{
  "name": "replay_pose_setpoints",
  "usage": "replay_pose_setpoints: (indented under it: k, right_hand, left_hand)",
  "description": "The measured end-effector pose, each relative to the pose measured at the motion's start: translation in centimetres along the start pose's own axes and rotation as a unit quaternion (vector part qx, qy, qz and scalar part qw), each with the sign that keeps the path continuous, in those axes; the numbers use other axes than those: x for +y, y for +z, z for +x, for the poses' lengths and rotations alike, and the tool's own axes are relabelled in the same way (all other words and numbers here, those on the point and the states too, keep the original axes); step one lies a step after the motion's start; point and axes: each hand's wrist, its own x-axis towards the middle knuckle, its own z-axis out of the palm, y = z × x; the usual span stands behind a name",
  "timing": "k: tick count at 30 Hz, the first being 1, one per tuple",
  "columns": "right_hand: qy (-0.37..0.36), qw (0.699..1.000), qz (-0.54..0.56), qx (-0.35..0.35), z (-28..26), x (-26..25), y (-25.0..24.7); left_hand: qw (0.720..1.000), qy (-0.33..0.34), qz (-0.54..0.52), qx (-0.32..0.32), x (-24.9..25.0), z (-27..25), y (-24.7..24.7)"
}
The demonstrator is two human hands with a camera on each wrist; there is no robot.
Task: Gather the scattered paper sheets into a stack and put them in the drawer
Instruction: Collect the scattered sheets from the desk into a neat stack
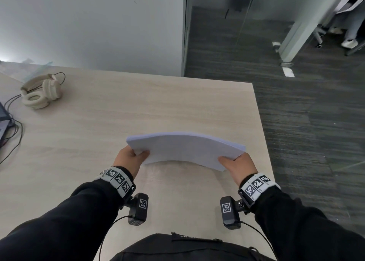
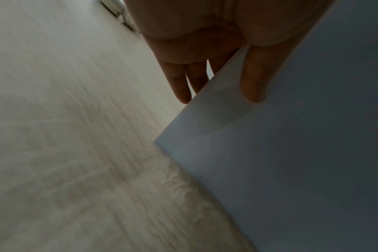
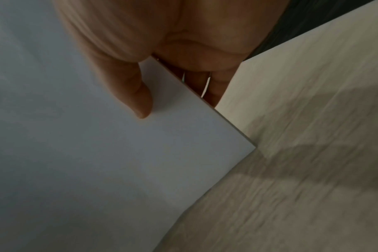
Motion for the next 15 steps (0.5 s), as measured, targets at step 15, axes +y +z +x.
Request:
replay_pose_setpoints:
  k: [15]
  right_hand:
    - [0.017, 0.987, -0.151, -0.049, 1.3, 2.3, 1.7]
  left_hand:
    - [0.998, -0.035, 0.047, -0.01, -1.9, -1.0, 0.0]
